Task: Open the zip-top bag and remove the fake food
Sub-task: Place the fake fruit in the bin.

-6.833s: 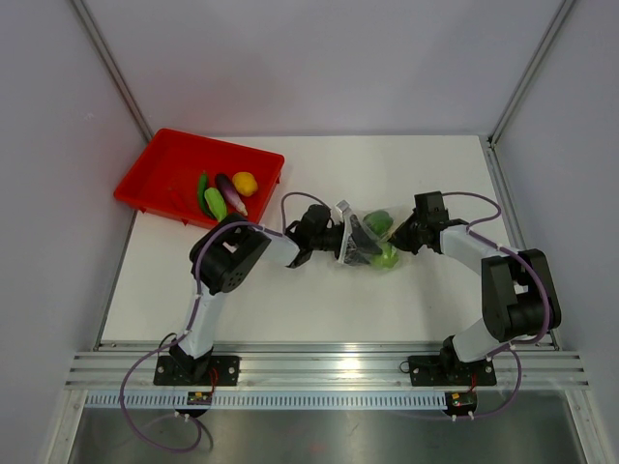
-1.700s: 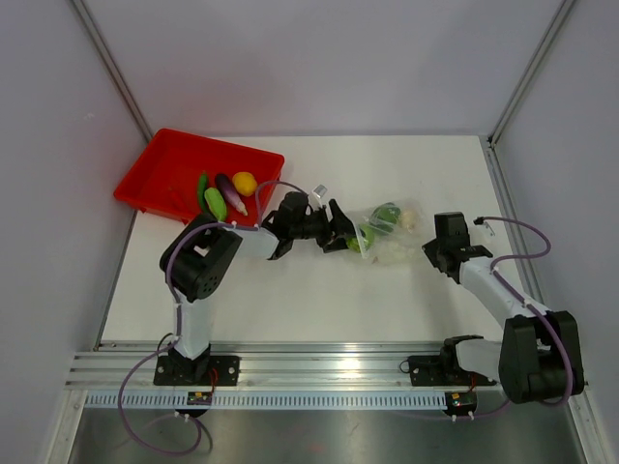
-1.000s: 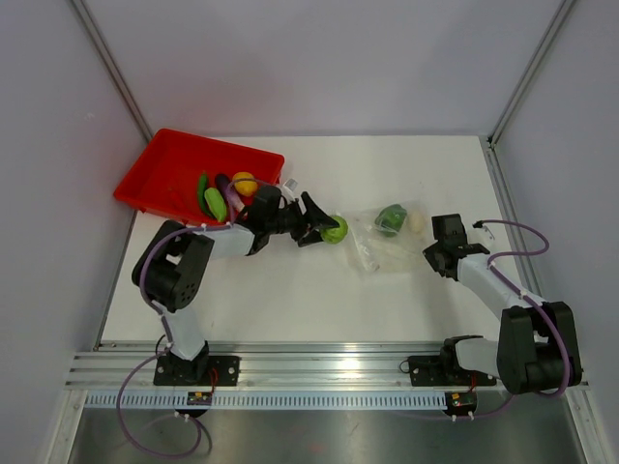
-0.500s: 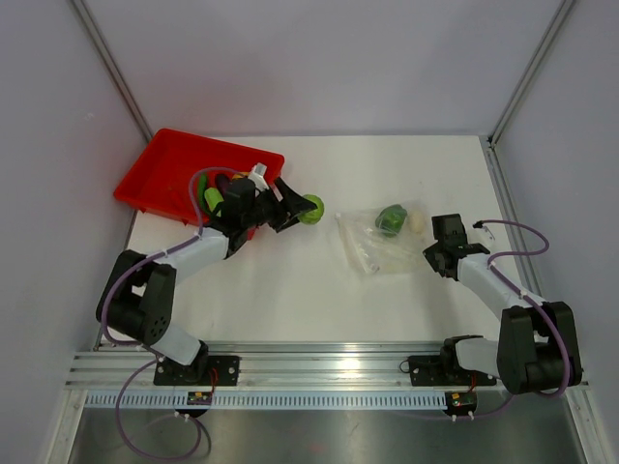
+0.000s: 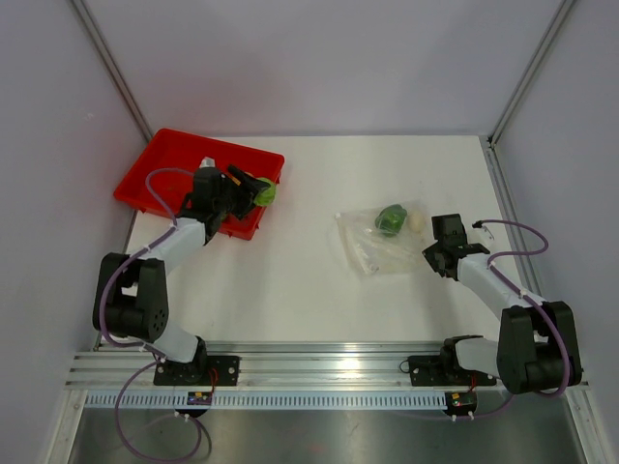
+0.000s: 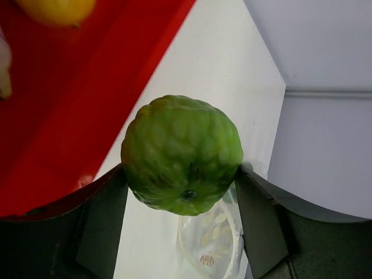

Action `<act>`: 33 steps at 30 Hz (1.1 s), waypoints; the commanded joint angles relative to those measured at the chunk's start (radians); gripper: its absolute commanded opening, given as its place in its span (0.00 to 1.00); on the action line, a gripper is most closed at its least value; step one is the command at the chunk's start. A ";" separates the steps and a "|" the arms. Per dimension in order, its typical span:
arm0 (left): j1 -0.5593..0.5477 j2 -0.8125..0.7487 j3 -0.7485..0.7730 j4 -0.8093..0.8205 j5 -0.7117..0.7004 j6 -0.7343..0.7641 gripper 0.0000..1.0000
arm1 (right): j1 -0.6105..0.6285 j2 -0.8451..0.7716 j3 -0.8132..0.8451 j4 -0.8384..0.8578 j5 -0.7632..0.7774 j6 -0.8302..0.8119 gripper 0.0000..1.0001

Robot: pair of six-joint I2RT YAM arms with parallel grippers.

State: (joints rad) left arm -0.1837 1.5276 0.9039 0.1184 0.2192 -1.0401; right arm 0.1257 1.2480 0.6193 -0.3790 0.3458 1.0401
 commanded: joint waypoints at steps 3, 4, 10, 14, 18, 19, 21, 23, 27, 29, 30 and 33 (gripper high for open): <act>0.088 0.043 0.144 -0.058 -0.055 0.014 0.57 | -0.005 -0.016 0.023 0.029 -0.008 -0.009 0.00; 0.099 0.055 0.165 -0.074 -0.050 0.020 0.57 | -0.005 -0.016 0.023 0.028 -0.014 -0.011 0.00; 0.176 0.154 0.311 -0.186 -0.012 0.057 0.58 | -0.005 -0.027 0.023 0.026 -0.007 -0.014 0.00; 0.242 0.166 0.346 -0.229 -0.066 0.084 0.60 | -0.005 -0.025 0.019 0.032 -0.010 -0.014 0.00; 0.293 0.192 0.355 -0.240 -0.078 0.086 0.61 | -0.005 -0.018 0.022 0.032 -0.014 -0.015 0.00; 0.302 0.201 0.354 -0.240 -0.073 0.084 0.61 | -0.005 -0.018 0.023 0.031 -0.014 -0.017 0.00; 0.323 0.230 0.349 -0.240 -0.063 0.077 0.64 | -0.005 -0.015 0.023 0.031 -0.010 -0.015 0.00; 0.334 0.252 0.342 -0.234 -0.037 0.063 0.64 | -0.005 -0.012 0.023 0.032 -0.011 -0.017 0.00; 0.366 0.308 0.317 -0.168 0.041 0.005 0.65 | -0.005 -0.009 0.025 0.034 -0.016 -0.017 0.00; 0.377 0.328 0.313 -0.157 0.061 -0.011 0.66 | -0.005 -0.006 0.025 0.037 -0.016 -0.017 0.00; 0.388 0.333 0.313 -0.157 0.074 -0.018 0.67 | -0.005 -0.007 0.025 0.035 -0.018 -0.018 0.00; 0.398 0.344 0.300 -0.148 0.078 -0.029 0.68 | -0.005 -0.007 0.026 0.035 -0.018 -0.020 0.00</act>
State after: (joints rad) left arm 0.1940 1.8496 1.2171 -0.0502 0.2649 -1.0462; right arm 0.1257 1.2430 0.6193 -0.3779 0.3279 1.0332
